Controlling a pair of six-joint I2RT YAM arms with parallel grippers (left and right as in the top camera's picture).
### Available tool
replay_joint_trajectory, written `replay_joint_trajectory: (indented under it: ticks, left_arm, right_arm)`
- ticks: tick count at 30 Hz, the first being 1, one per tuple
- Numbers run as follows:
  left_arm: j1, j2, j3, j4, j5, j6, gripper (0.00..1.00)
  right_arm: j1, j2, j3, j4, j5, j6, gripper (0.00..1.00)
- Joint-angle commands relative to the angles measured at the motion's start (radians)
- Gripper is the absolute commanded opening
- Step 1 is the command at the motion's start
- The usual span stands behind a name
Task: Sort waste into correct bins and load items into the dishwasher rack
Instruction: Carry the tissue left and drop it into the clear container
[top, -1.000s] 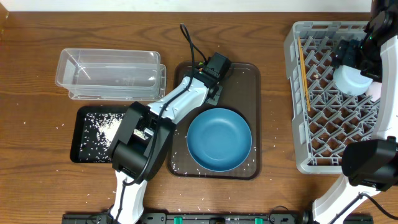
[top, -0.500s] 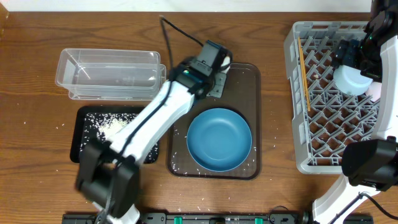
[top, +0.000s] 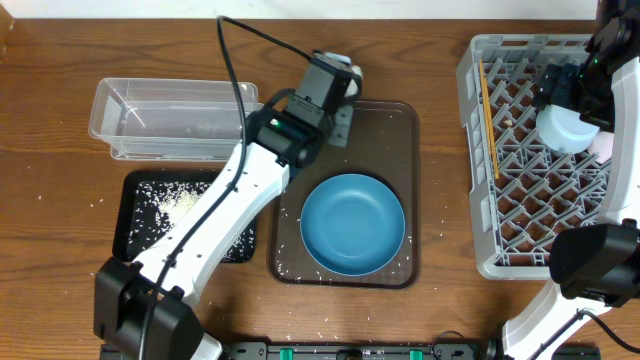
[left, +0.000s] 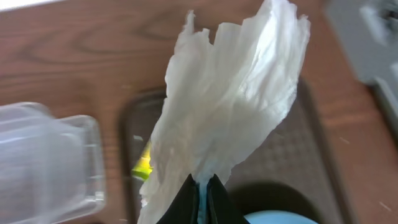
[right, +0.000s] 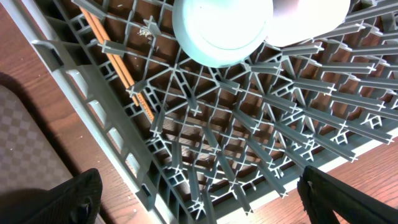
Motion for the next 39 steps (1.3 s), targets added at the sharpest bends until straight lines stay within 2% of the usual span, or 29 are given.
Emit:
replay_joint_trajectory:
  ticks: [1,3,7,9,15,19,20,22,27,29,32,36,39]
  left_arm:
    - [0.061,-0.019,0.003,0.012,-0.133,-0.014,0.06]
    - [0.109,-0.019,0.003,0.026,-0.133,-0.034,0.07]
    - [0.224,-0.019,0.003,0.051,-0.133,-0.169,0.06]
    - [0.303,-0.018,0.003,0.052,-0.133,-0.287,0.06]
    - [0.447,-0.007,0.002,0.045,-0.112,-0.513,0.07]
    - [0.514,0.011,0.002,0.045,-0.083,-0.585,0.17]
    - [0.525,0.015,0.002,0.044,-0.077,-0.596,0.24]
    - [0.542,0.022,0.002,0.044,-0.063,-0.597,0.39]
    - [0.554,0.025,0.002,0.044,-0.06,-0.596,0.53]
    - [0.554,0.025,0.002,0.044,-0.024,-0.596,0.55]
    - [0.554,0.025,0.002,0.044,0.119,-0.576,0.54]
    - [0.542,0.025,0.002,0.053,0.442,-0.467,0.53]
    - [0.5,0.025,0.002,0.052,0.507,-0.346,0.53]
  right_arm:
    - [-0.001,0.001,-0.002,-0.001,0.0,0.013,0.99]
    - [-0.001,0.001,-0.002,-0.001,0.0,0.013,0.99]
    - [-0.001,0.001,-0.002,-0.001,0.0,0.013,0.99]
    - [-0.001,0.001,-0.002,-0.001,0.0,0.013,0.99]
    - [-0.001,0.001,-0.002,-0.001,0.0,0.013,0.99]
    - [-0.001,0.001,-0.002,-0.001,0.0,0.013,0.99]
    - [-0.001,0.001,-0.002,-0.001,0.0,0.013,0.99]
    - [-0.001,0.001,-0.002,-0.001,0.0,0.013,0.99]
    - [-0.001,0.001,-0.002,-0.001,0.0,0.013,0.99]
    - [-0.001,0.001,-0.002,-0.001,0.0,0.013,0.99]
    - [-0.001,0.001,-0.002,-0.001,0.0,0.013,0.99]
    - [-0.001,0.001,-0.002,-0.001,0.0,0.013,0.99]
    - [-0.001,0.001,-0.002,-0.001,0.0,0.013,0.99]
